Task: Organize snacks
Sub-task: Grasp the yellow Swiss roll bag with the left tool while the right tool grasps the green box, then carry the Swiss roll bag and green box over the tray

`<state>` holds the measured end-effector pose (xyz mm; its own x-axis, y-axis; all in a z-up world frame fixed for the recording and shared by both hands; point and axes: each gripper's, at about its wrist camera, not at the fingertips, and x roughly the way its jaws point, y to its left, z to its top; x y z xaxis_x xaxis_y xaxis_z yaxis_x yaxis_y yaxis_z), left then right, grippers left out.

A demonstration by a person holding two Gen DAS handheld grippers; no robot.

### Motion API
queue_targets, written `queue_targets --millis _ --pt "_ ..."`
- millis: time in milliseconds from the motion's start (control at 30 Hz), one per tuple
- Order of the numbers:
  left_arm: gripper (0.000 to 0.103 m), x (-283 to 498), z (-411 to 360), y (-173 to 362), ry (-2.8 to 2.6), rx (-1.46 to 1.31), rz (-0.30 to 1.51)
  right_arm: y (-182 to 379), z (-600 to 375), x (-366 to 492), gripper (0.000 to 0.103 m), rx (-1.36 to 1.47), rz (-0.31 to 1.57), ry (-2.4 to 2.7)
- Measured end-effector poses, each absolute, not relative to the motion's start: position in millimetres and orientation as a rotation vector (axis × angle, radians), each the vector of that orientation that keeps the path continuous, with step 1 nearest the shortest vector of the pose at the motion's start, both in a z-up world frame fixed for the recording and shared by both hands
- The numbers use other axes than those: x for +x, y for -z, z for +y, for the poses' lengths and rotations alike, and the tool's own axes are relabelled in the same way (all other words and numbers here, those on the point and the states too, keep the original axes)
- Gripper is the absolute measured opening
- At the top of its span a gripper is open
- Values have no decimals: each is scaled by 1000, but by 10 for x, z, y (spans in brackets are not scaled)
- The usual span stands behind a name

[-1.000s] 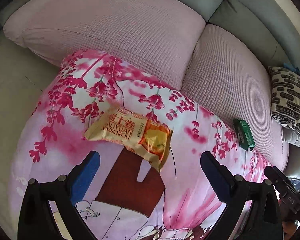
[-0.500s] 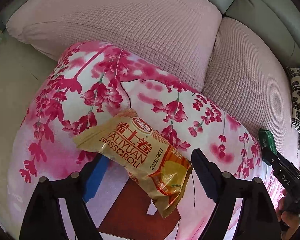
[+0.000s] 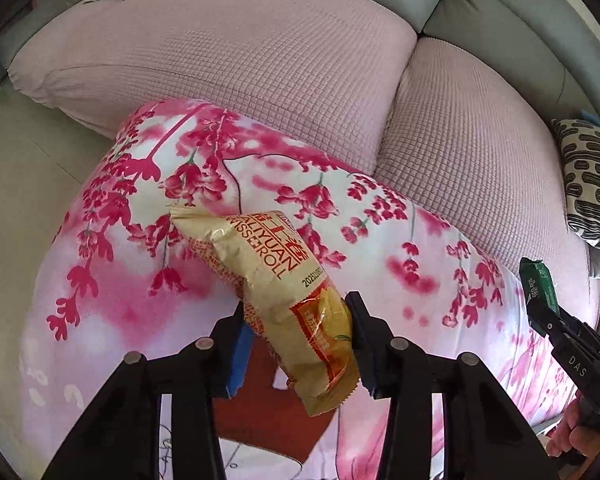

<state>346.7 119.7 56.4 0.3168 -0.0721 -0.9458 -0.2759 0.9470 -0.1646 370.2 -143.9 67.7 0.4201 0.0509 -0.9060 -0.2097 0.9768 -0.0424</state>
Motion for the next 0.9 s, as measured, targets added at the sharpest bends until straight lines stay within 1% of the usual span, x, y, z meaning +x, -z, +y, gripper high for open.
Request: queue_targets --millis 233,467,667,900 --pt "46 3015 813 -933 -29 -310 1167 -1107 -1573 2917 42 -187 1065 -197" --pt "46 2350 274 -1370 82 -294 1063 -1418 -1742 2006 42 -197 1004 -217" --pt "46 1784 -165 -1599 155 -293 995 -1499 -1855 1372 42 -175 959 -213" --pt "46 1321 -588 -1617 212 -299 988 -1454 -2179 835 42 -106 942 -168"
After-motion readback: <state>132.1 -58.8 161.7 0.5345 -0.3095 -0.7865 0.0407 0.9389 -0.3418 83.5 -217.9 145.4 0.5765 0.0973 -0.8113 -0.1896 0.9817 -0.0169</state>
